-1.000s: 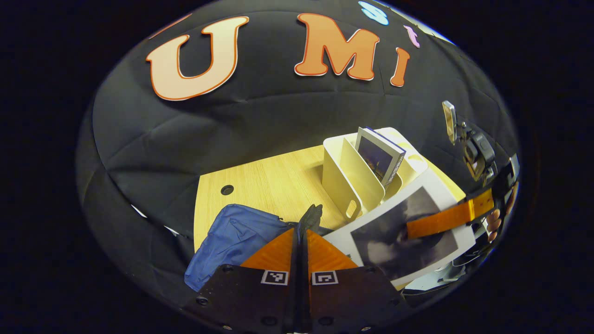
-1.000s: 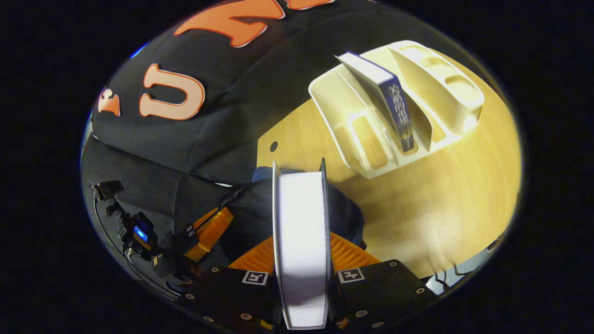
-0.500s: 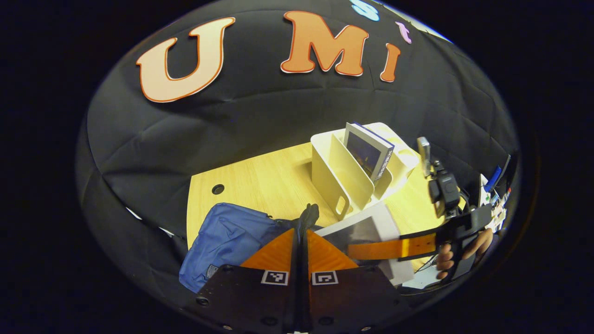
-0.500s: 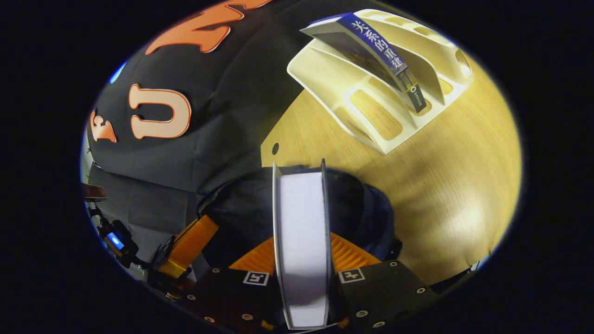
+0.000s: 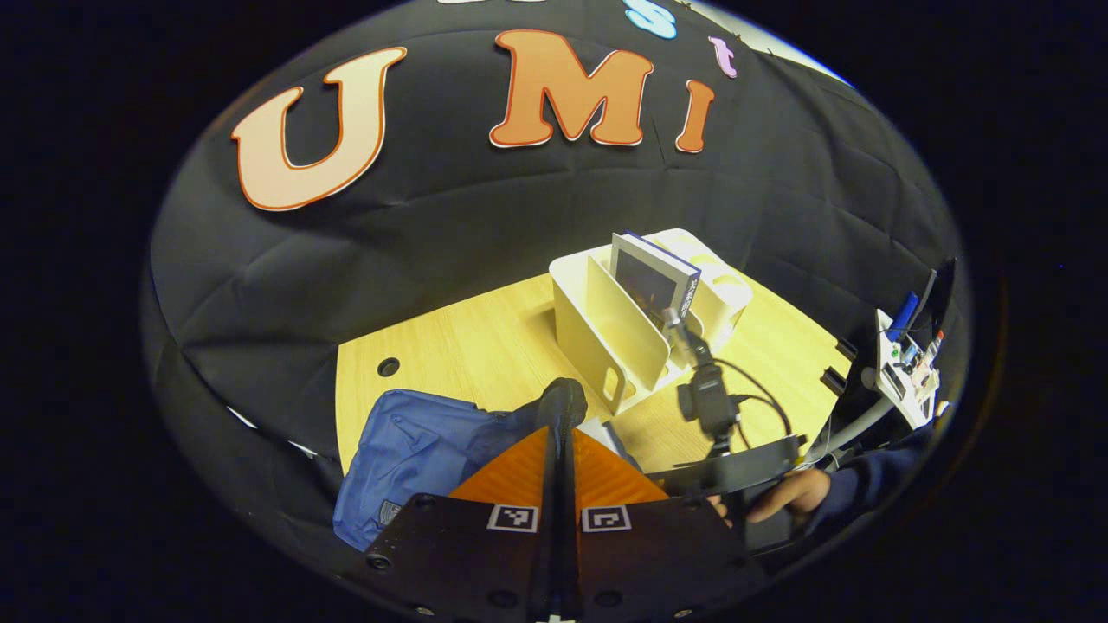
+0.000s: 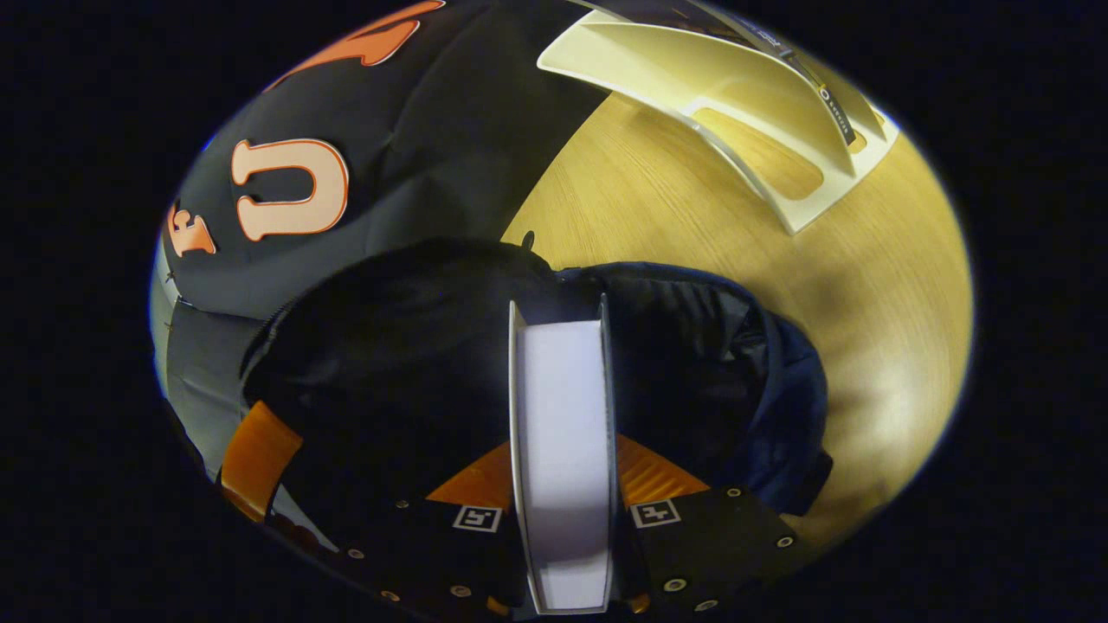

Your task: Open the schoolbag, grab two books from the bookshelf and put them into the schoolbag.

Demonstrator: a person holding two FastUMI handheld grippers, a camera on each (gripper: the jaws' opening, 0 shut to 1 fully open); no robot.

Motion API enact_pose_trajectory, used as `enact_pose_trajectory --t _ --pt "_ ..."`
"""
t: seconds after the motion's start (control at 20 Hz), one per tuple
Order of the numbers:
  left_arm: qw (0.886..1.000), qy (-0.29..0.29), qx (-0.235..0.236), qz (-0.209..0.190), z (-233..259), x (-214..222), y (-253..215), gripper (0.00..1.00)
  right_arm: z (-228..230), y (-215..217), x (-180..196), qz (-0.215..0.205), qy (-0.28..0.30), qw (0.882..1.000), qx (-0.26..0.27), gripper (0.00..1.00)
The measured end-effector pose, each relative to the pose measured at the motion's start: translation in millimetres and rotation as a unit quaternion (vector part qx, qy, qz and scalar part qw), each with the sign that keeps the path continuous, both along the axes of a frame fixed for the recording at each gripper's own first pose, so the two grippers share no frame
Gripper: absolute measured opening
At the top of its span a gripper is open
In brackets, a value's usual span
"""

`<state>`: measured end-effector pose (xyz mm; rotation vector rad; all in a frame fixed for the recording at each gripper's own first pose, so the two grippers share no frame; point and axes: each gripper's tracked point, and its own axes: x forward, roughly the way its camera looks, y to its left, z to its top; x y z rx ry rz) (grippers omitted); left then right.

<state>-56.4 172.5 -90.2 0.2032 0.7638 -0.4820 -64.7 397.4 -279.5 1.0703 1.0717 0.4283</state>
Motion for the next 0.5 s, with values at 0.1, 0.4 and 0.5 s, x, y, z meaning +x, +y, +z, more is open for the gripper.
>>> enact_pose_trajectory --t 0.1,0.4,0.5 --pt "1.0 0.003 -0.005 -0.005 0 -4 -3 0.04 -6 11 3 -0.009 0.006 1.0 0.019 0.4" --pt "1.0 0.0 -0.003 -0.01 5 -4 -5 0.04 -16 42 14 -0.017 -0.002 0.999 0.027 0.39" --pt "1.0 0.0 -0.002 -0.011 6 -4 -5 0.04 -17 47 17 -0.021 0.003 0.999 0.03 0.4"
